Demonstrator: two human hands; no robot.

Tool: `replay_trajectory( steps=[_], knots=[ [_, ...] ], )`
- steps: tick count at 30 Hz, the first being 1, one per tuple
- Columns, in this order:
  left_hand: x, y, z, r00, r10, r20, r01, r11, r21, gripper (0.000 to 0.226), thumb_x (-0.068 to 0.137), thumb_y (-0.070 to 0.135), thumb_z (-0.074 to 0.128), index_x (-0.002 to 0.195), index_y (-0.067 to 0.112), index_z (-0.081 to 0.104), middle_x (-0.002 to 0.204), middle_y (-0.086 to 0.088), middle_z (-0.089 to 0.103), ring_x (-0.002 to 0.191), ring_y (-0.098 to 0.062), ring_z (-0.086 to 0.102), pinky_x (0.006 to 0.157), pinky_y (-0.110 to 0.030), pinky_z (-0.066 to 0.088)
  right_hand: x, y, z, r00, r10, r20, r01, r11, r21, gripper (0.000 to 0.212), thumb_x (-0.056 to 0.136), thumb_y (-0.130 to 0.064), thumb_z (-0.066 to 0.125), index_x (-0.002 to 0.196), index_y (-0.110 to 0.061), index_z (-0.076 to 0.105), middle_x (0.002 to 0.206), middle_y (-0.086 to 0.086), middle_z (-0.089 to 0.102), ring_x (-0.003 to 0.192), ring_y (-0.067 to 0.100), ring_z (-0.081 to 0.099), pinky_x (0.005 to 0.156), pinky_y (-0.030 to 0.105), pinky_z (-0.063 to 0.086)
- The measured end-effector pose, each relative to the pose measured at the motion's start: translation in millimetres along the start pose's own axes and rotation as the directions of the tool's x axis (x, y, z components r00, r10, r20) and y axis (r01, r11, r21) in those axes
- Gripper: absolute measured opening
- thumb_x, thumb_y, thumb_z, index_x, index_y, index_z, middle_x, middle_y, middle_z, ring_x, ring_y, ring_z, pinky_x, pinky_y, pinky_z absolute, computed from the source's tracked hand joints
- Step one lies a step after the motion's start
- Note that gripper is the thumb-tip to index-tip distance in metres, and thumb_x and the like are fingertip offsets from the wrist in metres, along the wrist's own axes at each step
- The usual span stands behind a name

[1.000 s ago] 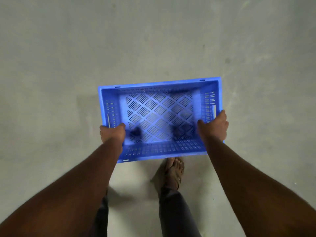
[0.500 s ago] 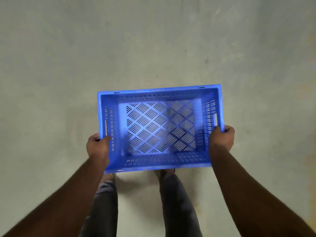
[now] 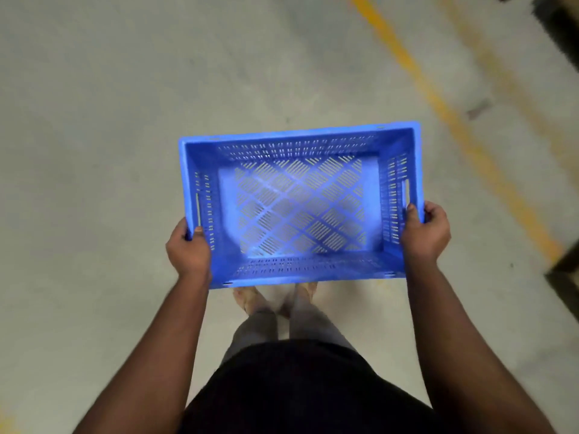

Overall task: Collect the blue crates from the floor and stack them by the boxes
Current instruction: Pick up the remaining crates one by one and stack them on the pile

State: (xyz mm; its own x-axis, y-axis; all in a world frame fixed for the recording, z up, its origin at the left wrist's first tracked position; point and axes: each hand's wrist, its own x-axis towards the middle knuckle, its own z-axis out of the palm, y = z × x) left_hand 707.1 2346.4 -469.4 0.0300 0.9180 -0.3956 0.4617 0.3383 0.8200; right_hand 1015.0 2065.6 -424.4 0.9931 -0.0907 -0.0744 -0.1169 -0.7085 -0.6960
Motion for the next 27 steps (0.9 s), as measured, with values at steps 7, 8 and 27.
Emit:
replay_trajectory(
  steps=[7,8,27],
  knots=[
    [-76,36,-28,0.965,0.189,0.184,-0.198,0.98,0.033,0.021,0.087,0.003,0.057,0.101,0.01,0.071,0.085,0.001,0.065,0.078,-0.011,0.054,0.076,-0.029,0.047,-83,58,-132,0.983,0.09,-0.162,-0.067,0.988,0.139,0.031,0.089,-0.031,0.067,0.11,-0.008,0.069,0.104,0.014,0.074,0.096,0.029,0.068,0.082,0.024,0.044],
    [-91,37,-27,0.952,0.211,0.22,-0.227,0.973,0.046,0.023,0.087,0.004,0.057,0.103,0.01,0.071,0.087,0.001,0.067,0.078,-0.011,0.056,0.077,-0.03,0.049,-95,72,-152,0.974,0.112,-0.195,-0.084,0.985,0.148,0.029,0.09,-0.032,0.066,0.109,-0.01,0.069,0.102,0.013,0.074,0.094,0.029,0.068,0.08,0.025,0.044],
    [-539,-72,77,0.726,0.213,0.654,-0.233,0.971,-0.057,0.03,0.074,0.014,0.066,0.1,0.004,0.074,0.08,-0.005,0.065,0.07,-0.019,0.059,0.069,-0.035,0.05,-355,417,-549,0.64,0.515,-0.57,-0.359,0.856,0.372,0.032,0.091,-0.017,0.067,0.123,-0.015,0.064,0.111,0.009,0.074,0.099,0.031,0.069,0.086,0.033,0.048]
  ],
)
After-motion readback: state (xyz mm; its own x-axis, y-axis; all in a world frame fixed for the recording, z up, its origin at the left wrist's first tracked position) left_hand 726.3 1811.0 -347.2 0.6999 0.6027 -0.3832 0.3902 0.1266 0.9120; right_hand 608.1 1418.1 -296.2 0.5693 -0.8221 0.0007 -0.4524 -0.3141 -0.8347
